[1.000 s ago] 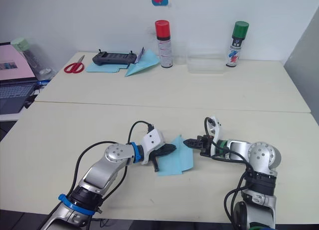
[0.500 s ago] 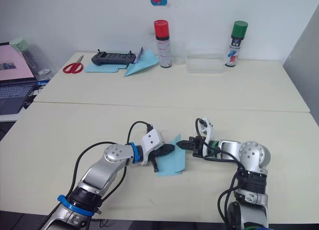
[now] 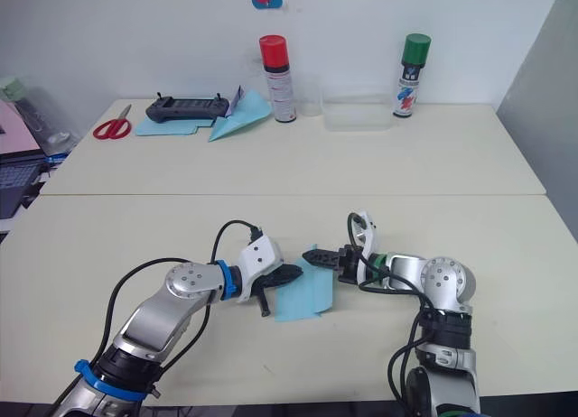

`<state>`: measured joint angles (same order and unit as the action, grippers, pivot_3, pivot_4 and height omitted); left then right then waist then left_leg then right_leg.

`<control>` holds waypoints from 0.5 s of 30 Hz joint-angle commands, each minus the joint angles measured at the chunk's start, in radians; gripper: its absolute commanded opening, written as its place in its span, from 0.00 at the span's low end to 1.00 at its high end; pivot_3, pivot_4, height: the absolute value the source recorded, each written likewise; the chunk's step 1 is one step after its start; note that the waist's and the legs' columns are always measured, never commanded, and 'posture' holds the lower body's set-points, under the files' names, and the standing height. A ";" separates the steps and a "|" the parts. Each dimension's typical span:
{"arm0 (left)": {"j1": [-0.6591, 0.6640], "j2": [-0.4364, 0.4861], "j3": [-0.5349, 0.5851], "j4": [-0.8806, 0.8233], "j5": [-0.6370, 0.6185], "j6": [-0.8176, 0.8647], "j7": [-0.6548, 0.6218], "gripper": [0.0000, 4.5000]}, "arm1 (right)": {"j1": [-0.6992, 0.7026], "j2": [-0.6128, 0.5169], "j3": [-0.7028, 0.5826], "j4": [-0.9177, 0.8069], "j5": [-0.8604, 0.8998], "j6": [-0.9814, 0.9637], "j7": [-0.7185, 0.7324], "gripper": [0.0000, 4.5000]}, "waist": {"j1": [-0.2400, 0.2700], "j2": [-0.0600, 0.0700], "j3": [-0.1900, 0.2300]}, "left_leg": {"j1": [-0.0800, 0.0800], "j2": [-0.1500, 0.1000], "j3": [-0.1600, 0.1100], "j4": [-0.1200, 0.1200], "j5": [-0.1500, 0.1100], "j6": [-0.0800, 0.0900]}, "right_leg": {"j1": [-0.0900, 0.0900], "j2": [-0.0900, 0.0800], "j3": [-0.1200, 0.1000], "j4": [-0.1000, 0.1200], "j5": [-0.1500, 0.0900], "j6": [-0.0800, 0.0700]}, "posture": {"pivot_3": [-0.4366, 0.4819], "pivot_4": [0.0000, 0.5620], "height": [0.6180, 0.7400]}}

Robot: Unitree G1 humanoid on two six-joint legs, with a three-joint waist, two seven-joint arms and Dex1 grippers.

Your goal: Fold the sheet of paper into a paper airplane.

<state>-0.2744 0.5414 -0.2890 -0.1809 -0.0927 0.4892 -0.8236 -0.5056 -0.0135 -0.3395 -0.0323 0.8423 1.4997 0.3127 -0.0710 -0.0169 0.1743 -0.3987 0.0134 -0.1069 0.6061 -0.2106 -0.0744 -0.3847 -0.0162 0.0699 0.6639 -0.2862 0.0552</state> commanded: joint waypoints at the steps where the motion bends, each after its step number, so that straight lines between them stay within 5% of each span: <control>1: 0.032 0.003 -0.026 0.071 0.025 0.035 0.011 0.00 | -0.035 0.026 -0.065 -0.007 0.060 0.038 -0.008 0.50 | 0.000 0.000 0.000 | 0.000 0.000 0.000 0.000 0.000 0.000 | 0.000 0.000 0.000 0.000 0.000 0.000 | 0.48 0.27 1.00; 11: 0.027 0.004 -0.024 0.072 0.023 0.033 0.013 0.00 | -0.038 0.050 -0.096 0.000 0.061 0.092 -0.041 0.50 | 0.001 0.000 0.000 | 0.000 0.000 0.000 0.000 0.000 0.000 | 0.000 0.000 0.000 0.000 0.000 0.000 | 0.48 0.27 1.00; 15: 0.025 0.003 -0.024 0.072 0.024 0.035 0.015 0.00 | -0.032 0.059 -0.091 0.000 0.058 0.089 -0.043 0.30 | 0.001 0.000 0.000 | 0.000 0.000 0.000 0.000 0.000 0.000 | 0.000 0.000 0.000 0.000 0.000 0.000 | 0.48 0.27 1.00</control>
<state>-0.2768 0.5365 -0.2889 -0.1781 -0.0940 0.4891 -0.8180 -0.5328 0.0377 -0.4269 -0.0231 0.8856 1.5874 0.2660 -0.0699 -0.0166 0.1741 -0.3986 0.0132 -0.1069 0.6062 -0.2106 -0.0744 -0.3846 -0.0163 0.0700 0.6639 -0.2861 0.0551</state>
